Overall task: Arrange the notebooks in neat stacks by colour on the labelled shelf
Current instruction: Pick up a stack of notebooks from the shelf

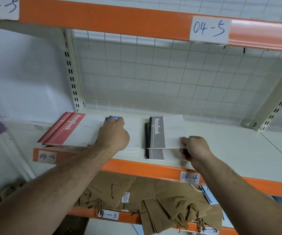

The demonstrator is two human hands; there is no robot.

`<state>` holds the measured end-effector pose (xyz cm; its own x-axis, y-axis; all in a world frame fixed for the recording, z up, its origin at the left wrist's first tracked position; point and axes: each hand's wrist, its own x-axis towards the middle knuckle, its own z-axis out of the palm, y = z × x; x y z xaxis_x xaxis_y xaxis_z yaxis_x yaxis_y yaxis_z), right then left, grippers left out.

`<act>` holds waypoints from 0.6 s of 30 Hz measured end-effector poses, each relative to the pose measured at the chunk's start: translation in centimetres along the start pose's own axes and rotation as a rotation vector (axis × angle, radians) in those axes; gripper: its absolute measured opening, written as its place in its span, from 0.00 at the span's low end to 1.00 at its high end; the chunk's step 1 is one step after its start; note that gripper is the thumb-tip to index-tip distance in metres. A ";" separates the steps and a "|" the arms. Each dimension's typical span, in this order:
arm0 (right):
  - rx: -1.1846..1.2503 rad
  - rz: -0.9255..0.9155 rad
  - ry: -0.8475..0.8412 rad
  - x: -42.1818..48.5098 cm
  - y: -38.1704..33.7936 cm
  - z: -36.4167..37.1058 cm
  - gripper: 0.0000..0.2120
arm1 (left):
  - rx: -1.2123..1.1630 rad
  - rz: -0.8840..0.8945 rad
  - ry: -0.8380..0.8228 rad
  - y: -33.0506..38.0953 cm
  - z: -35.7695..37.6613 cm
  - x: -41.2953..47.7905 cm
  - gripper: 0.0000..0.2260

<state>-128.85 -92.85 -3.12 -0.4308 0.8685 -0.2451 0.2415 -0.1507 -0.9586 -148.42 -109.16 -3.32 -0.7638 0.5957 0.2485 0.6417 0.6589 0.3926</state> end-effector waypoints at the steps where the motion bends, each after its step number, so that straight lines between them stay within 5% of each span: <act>1: -0.042 -0.006 -0.005 0.2 0.2 -0.2 0.06 | -0.023 0.005 0.003 0.5 0.2 -0.3 0.15; 6: -0.241 -0.040 -0.058 1.0 0.8 -1.0 0.07 | -0.072 0.029 -0.028 2.5 0.8 -1.8 0.18; 12: -0.762 -0.207 -0.014 1.8 1.2 -1.7 0.06 | -0.070 0.005 -0.046 3.9 1.1 -2.9 0.20; 18: -0.816 -0.211 -0.041 2.4 2.1 -2.2 0.11 | -0.025 -0.014 -0.040 5.1 1.0 -3.9 0.20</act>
<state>-127.48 -90.07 -5.45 -0.5649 0.8199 -0.0929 0.6981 0.4148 -0.5836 -142.07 -107.67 -3.22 -0.7686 0.6052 0.2074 0.6289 0.6555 0.4182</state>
